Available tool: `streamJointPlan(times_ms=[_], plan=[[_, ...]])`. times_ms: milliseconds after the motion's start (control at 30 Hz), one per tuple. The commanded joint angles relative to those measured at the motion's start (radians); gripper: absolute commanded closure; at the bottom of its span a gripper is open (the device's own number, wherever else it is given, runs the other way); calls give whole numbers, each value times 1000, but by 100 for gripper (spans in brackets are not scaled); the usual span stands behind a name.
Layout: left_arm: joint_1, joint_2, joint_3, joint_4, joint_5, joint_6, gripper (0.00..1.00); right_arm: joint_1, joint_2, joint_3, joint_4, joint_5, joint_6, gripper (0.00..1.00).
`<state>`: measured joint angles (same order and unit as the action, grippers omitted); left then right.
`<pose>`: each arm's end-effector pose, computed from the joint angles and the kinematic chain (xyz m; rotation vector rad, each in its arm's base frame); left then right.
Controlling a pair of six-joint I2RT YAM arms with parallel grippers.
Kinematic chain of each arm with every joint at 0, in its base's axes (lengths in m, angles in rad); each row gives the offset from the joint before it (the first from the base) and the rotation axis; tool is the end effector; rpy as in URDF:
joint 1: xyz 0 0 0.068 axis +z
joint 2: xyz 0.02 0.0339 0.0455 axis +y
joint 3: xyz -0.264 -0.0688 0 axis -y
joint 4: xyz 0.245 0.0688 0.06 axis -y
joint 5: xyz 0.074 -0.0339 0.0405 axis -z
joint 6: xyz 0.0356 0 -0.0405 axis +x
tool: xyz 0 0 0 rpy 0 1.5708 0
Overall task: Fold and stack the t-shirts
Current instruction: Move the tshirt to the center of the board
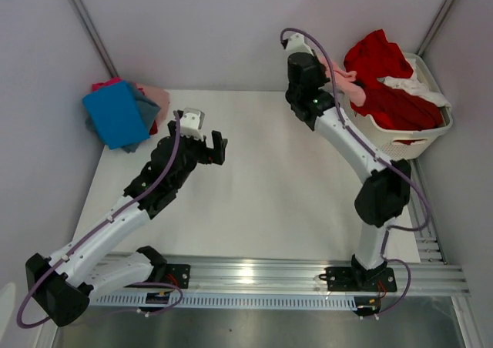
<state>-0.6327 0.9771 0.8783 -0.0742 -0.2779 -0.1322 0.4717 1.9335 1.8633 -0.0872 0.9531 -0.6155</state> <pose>0.1902 -0.1273 0.3492 0.2322 1.7323 -0.3192 0.4191 0.1812 0.3882 -0.2239 1.7334 -0.9216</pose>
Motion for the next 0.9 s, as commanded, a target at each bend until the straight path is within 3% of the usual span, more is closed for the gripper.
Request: streamJointPlan(times_ms=[0,33,100,133,300,500,533,567,600,633,867], plan=[[-4,-2,-4,27,-17,-12,4,139,-255,-4,-55,-316,207,100],[-5,-2,-4,28,-24,-10,4,156,-286,-30,-68,-506,245,100],[-4,-5,-4,27,-67,-14,4,197,-347,-146,-40,-637,321,100],[-4,-8,-4,27,-81,-17,4,203,-347,-176,-31,-648,357,100],[-2,-25,-27,36,-142,-17,4,159,-164,-182,-322,-640,658,100],[-2,-11,-21,17,-153,-27,4,67,-44,-286,-431,-517,833,98],[-2,-11,-22,17,-152,-27,4,38,-39,-286,-451,-534,849,90],[-2,-9,-22,17,-152,-26,4,28,-41,-289,-454,-559,858,43],[-4,-9,-18,16,-146,-24,4,21,-45,-292,-456,-557,872,15],[-4,-8,-18,17,-144,-23,4,15,-60,-300,-451,-556,884,2],[-4,12,-18,19,-118,-26,4,2,-108,-311,-367,-668,856,1]])
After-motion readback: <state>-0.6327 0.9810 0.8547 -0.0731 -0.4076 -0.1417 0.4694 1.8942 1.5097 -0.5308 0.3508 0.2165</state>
